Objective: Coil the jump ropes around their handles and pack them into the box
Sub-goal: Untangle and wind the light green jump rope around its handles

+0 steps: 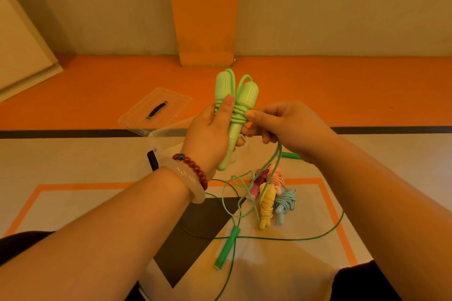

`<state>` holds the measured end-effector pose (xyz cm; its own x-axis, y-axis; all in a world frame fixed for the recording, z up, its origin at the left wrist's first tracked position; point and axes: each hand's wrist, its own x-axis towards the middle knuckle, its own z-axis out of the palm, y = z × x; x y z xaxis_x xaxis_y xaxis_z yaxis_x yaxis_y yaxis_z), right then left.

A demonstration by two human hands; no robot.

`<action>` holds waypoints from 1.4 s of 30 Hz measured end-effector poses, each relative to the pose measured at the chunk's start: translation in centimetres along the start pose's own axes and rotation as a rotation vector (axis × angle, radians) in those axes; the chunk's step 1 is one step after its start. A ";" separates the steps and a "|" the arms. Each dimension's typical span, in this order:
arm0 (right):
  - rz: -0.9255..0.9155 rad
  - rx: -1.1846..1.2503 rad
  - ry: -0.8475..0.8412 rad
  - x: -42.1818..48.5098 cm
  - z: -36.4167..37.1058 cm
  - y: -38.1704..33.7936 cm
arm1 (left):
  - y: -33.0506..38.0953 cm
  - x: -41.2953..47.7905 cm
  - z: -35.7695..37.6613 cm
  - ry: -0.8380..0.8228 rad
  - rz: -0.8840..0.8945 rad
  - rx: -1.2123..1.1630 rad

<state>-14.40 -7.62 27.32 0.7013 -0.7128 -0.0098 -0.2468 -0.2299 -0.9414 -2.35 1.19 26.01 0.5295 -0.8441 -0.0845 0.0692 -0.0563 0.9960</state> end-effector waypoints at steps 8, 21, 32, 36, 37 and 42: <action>-0.086 -0.015 0.033 0.2 -1.1 0.6 | 0.4 -0.5 0.3 -0.144 -0.161 -0.288; -0.074 0.119 0.027 -0.2 0.8 1.6 | 1.1 -0.2 -1.2 -0.263 -0.248 -0.071; -0.039 0.181 0.062 -0.1 1.1 1.4 | 0.7 -0.6 -1.0 -0.237 -0.105 0.022; -0.020 0.215 0.015 0.0 -0.4 0.9 | 0.8 -0.7 -1.3 -0.455 -0.200 -0.064; -0.019 0.197 0.004 0.0 -0.6 0.8 | 0.8 -0.6 -1.3 -0.479 -0.195 -0.058; -0.018 0.104 0.004 -0.5 -0.4 0.3 | 0.2 -0.2 -1.6 -0.507 -0.198 -0.042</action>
<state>-15.08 -7.64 27.15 0.7024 -0.7118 0.0085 -0.1636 -0.1730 -0.9712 -1.13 2.19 26.21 0.0300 -0.9714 -0.2356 0.1653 -0.2276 0.9596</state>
